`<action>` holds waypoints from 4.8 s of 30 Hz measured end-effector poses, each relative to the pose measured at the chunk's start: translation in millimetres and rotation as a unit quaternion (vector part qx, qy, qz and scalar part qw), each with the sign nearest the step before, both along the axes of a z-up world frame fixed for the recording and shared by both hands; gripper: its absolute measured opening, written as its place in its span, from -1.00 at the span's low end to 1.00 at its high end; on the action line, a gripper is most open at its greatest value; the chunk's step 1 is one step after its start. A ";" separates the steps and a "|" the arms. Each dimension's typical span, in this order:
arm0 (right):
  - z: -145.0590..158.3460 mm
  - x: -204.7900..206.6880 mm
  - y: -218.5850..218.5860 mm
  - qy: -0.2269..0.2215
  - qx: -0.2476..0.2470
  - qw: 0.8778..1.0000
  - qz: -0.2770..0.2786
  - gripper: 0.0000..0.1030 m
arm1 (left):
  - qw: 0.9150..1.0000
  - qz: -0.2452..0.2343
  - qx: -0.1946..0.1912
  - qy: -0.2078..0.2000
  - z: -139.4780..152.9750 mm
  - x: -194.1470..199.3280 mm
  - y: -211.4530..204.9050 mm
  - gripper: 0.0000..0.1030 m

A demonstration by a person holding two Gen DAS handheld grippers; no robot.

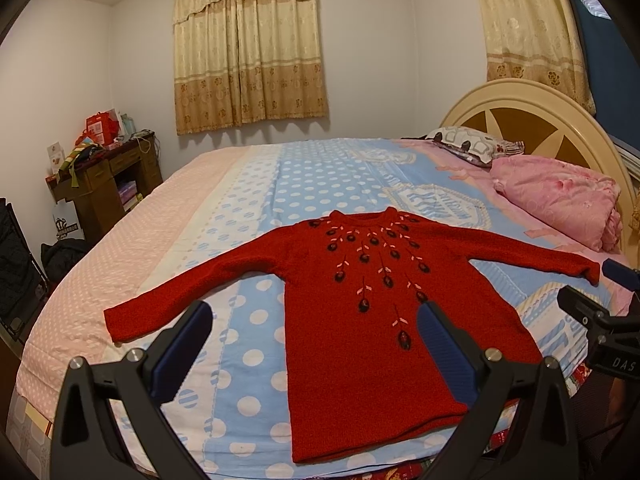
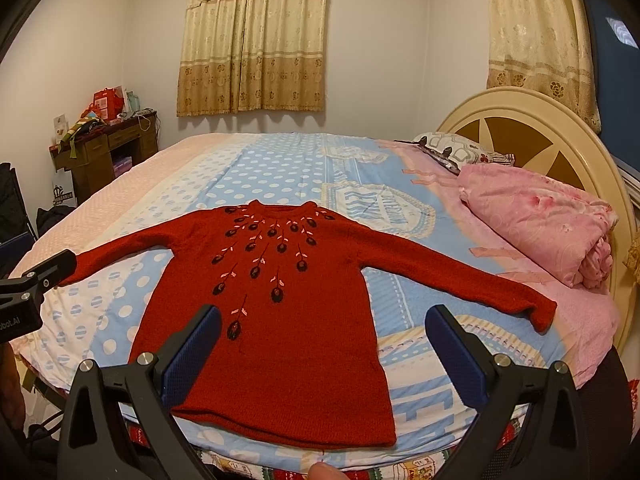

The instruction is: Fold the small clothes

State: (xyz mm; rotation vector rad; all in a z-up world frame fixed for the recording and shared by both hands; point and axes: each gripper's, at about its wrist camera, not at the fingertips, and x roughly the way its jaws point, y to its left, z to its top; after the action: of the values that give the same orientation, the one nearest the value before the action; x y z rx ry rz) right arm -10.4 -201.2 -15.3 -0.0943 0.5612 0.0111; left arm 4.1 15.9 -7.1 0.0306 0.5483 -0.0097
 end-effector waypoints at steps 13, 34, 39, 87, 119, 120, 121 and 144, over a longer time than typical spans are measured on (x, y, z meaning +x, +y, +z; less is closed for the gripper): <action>-4.3 2.5 0.9 0.008 0.001 1.000 0.002 0.98 | 1.000 0.000 0.001 0.001 -2.1 -0.3 -1.5 1.00; -10.0 6.4 -0.8 0.016 0.000 1.000 0.001 0.98 | 1.000 0.004 0.001 0.006 -17.0 -0.8 -0.8 1.00; -13.8 9.7 -2.3 0.021 0.000 1.000 0.000 0.98 | 1.000 0.004 0.002 0.007 -20.1 -1.8 0.5 1.00; -97.9 94.1 -358.4 0.083 0.191 0.925 -0.319 0.03 | 0.996 0.009 0.058 0.064 -83.7 99.3 -14.0 1.00; -6.6 185.7 -195.3 0.053 0.121 0.988 -0.078 -0.83 | 0.996 0.021 0.001 0.089 -101.9 100.8 21.0 1.00; -4.0 189.3 -183.2 0.052 0.118 0.990 -0.065 -0.84 | 0.996 0.021 -0.002 0.089 -102.4 100.8 23.7 1.00; -1.6 193.8 -168.8 0.053 0.115 0.991 -0.050 -0.84 | 0.996 0.022 -0.006 0.090 -102.8 100.8 26.4 1.00; -138.1 254.0 73.0 0.212 0.085 0.958 0.173 -0.61 | 0.993 -0.023 -0.026 0.114 -103.3 127.0 43.8 1.00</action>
State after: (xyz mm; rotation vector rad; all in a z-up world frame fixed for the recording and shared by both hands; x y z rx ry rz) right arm 243.6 -128.1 -153.4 -0.0214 0.9655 0.4295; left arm 131.1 59.7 -110.4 -0.0096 0.7758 -0.0725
